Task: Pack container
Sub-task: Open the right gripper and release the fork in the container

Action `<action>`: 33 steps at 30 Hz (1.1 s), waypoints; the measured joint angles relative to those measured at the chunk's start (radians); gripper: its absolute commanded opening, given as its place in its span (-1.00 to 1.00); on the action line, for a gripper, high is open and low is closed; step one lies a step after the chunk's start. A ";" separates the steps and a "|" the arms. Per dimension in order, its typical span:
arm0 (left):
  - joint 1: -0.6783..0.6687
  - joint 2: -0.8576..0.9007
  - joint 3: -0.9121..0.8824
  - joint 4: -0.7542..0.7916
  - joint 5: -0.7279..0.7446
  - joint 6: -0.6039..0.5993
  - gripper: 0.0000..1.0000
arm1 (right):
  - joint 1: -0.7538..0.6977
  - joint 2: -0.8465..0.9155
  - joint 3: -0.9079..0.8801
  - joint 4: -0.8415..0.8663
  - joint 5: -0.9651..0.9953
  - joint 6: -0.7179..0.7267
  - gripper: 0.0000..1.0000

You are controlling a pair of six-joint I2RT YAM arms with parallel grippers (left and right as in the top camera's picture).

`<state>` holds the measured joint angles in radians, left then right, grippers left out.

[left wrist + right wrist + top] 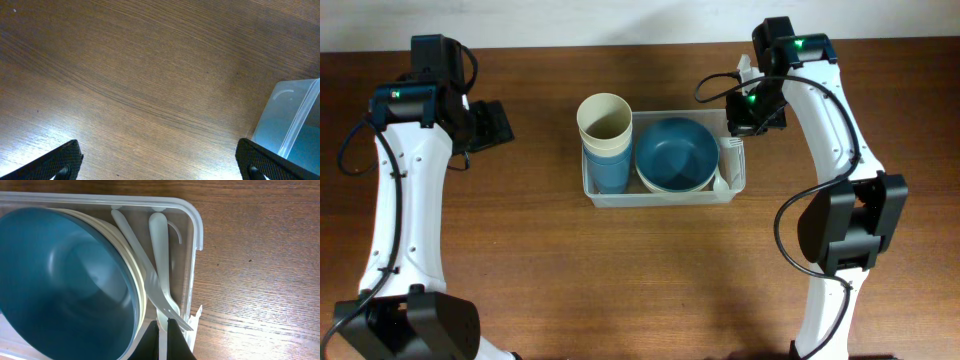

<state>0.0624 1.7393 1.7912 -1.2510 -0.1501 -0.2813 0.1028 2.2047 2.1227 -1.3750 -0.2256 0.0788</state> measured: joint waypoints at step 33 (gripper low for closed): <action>0.000 0.000 0.000 0.000 0.000 0.000 1.00 | 0.000 0.019 0.002 0.036 -0.008 0.000 -0.92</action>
<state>0.0624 1.7393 1.7912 -1.2507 -0.1501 -0.2817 0.1028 2.2234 2.1242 -1.3392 -0.2337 0.0788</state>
